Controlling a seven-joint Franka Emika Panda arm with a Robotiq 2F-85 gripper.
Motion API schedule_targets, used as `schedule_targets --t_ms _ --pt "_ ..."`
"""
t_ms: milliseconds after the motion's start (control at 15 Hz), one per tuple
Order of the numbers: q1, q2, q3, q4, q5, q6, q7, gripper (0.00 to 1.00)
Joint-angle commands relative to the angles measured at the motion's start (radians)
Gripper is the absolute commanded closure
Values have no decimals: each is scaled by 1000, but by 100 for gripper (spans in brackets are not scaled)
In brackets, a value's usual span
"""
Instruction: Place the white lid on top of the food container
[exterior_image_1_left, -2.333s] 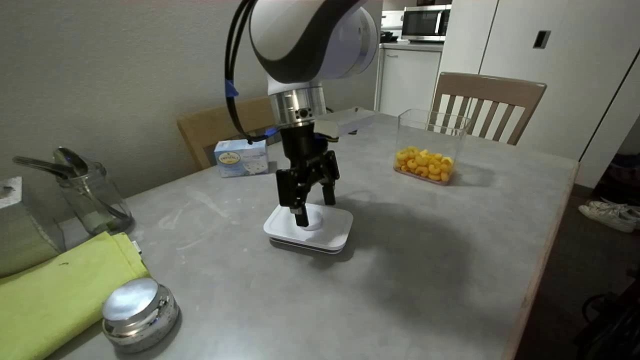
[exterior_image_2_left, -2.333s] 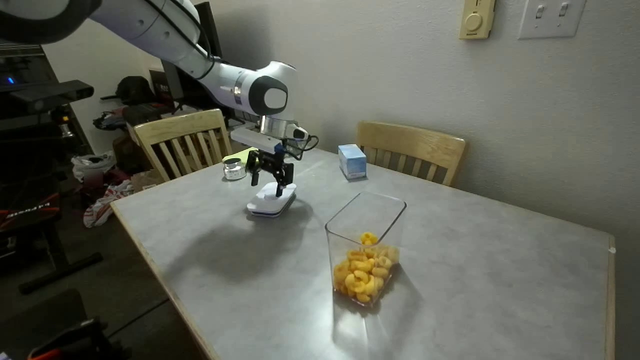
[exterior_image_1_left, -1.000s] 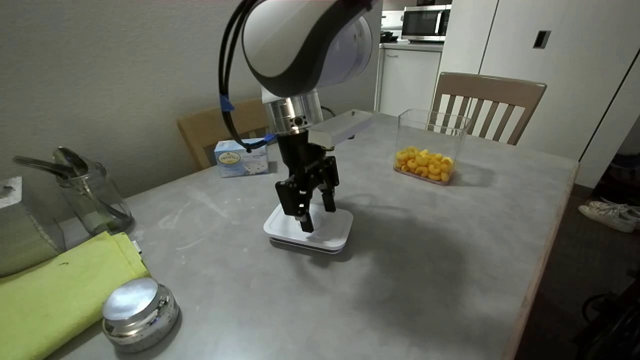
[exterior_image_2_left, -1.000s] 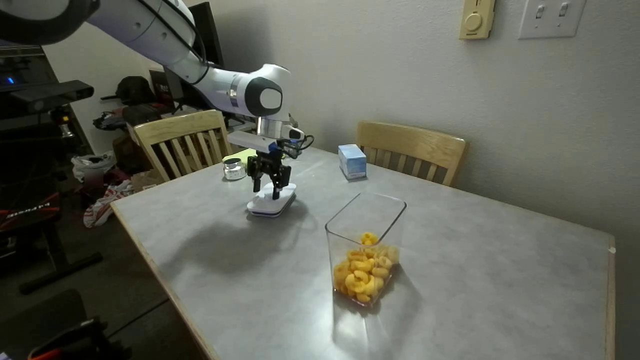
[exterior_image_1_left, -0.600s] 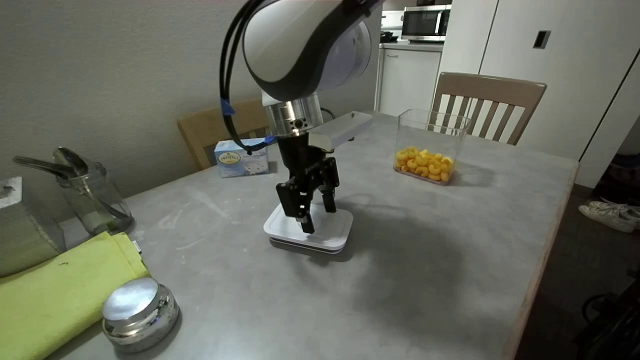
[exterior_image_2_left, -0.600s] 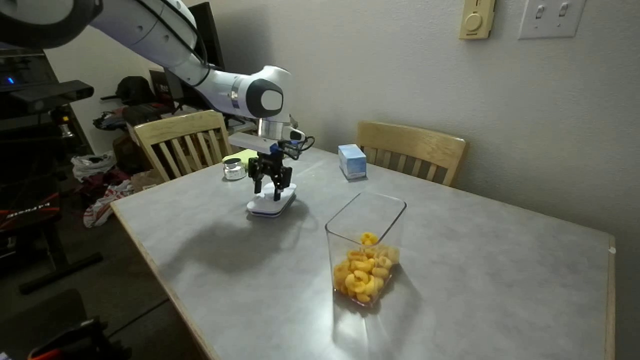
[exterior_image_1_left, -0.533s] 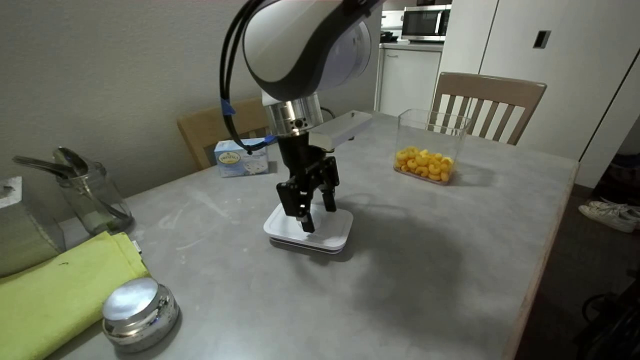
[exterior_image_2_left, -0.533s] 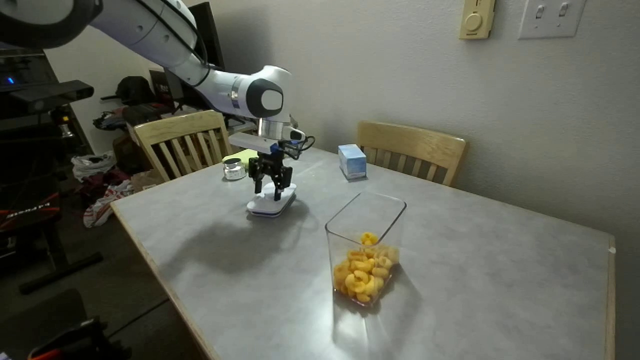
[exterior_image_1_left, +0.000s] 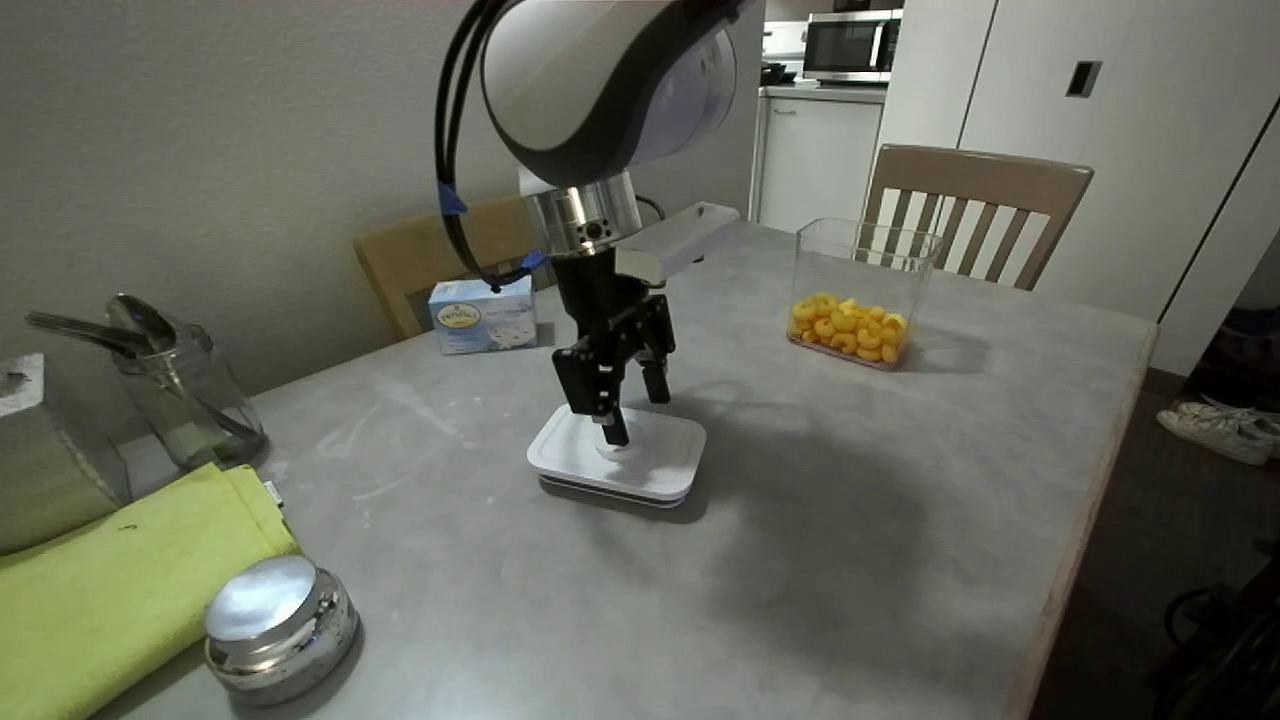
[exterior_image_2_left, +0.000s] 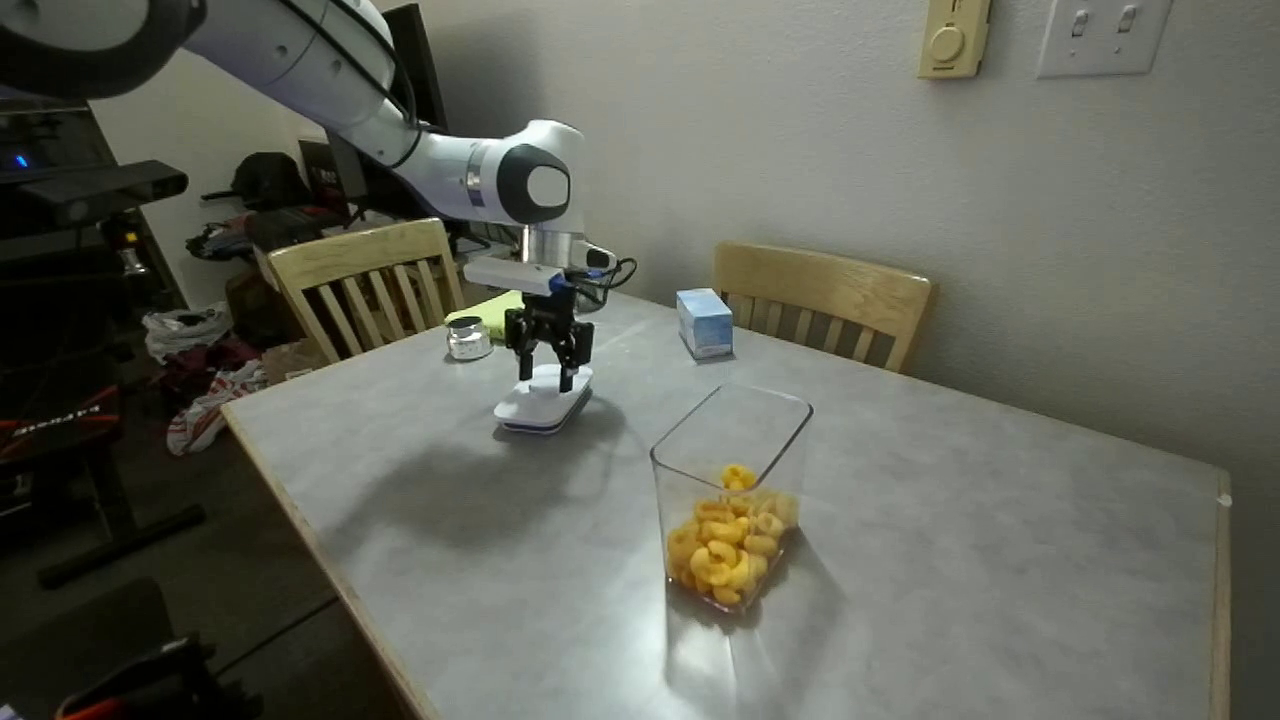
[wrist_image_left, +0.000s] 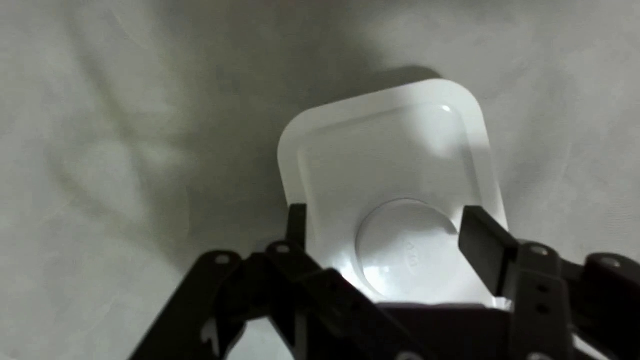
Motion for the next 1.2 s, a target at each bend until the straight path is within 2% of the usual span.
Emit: schedule_targets --t_ms 0,667,1133 --pt "12 33 -14 64 -20 -38 -8 20" --pt "26 110 -7 183 -16 -81 -24 21" --pt "35 123 -2 188 -2 -70 -7 20"
